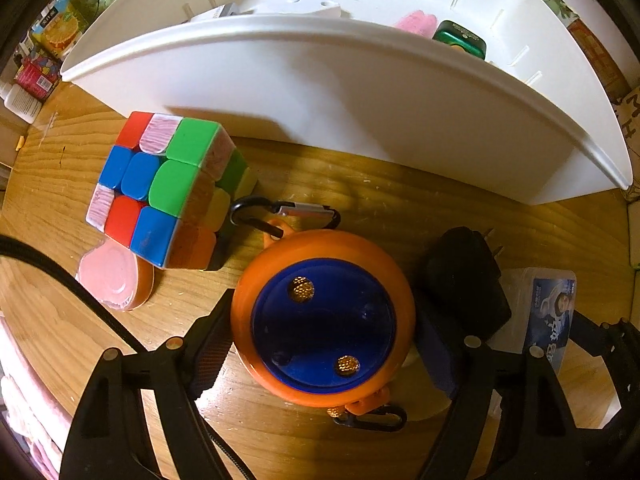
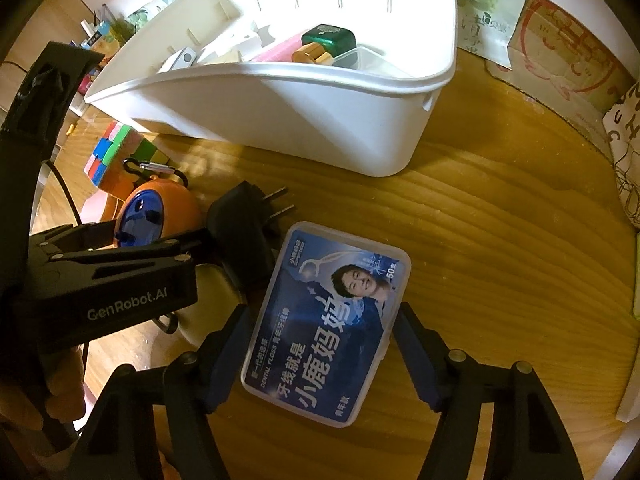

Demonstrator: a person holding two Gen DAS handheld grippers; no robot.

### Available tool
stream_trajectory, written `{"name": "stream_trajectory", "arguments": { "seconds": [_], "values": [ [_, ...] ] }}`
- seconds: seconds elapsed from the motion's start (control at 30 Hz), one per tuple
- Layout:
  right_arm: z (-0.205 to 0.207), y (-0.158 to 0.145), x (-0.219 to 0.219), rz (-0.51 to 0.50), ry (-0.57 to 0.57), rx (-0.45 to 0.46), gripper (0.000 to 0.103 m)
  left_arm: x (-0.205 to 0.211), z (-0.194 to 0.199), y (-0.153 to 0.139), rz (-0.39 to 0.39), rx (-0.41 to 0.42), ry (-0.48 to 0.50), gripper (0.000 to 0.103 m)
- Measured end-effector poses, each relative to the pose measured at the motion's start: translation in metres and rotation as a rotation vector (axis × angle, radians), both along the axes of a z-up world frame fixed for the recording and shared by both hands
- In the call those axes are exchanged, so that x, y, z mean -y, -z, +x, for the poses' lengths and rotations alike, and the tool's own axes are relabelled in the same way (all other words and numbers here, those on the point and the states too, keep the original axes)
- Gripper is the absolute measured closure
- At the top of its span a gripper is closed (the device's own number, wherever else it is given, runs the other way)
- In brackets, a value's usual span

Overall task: Organize rigid objects
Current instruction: 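Grasp orange-blue reel with left tool while right tool grasps blue toothbrush box, then carry reel and blue box over the white bin with both tools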

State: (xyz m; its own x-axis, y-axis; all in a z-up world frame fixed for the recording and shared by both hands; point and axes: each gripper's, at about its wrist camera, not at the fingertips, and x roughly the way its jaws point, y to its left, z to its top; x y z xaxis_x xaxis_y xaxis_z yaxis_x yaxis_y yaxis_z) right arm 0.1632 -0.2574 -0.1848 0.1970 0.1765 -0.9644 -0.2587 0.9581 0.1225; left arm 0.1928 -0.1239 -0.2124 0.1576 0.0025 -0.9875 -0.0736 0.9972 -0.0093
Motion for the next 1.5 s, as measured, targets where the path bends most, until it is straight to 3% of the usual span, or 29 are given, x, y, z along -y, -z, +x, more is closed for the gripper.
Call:
{"name": "stream_trajectory", "arguments": {
  "seconds": [0.33, 0.5, 0.73, 1.03, 1.17, 1.5],
  "values": [
    [-0.014, 0.001, 0.003, 0.003, 0.017, -0.026, 0.036, -0.002, -0.009, -0.002, -0.001, -0.023, 0.003, 0.020],
    [-0.026, -0.009, 0.003, 0.008, 0.033, 0.006, 0.036, -0.006, -0.020, -0.001, -0.002, -0.025, -0.006, 0.020],
    [-0.049, -0.030, 0.008, 0.024, 0.056, 0.076, 0.036, -0.008, -0.044, -0.019, 0.006, 0.037, 0.012, 0.020],
    [-0.069, -0.065, 0.008, -0.007, 0.043, 0.221, 0.036, -0.019, -0.081, -0.077, 0.030, 0.182, 0.049, 0.020],
    [-0.071, -0.078, 0.007, 0.002, 0.035, 0.263, 0.036, -0.033, -0.079, -0.108, 0.039, 0.242, 0.049, 0.020],
    [-0.055, -0.129, -0.008, 0.118, 0.033, 0.372, 0.036, -0.056, -0.083, -0.173, 0.084, 0.370, 0.068, 0.020]
  ]
}}
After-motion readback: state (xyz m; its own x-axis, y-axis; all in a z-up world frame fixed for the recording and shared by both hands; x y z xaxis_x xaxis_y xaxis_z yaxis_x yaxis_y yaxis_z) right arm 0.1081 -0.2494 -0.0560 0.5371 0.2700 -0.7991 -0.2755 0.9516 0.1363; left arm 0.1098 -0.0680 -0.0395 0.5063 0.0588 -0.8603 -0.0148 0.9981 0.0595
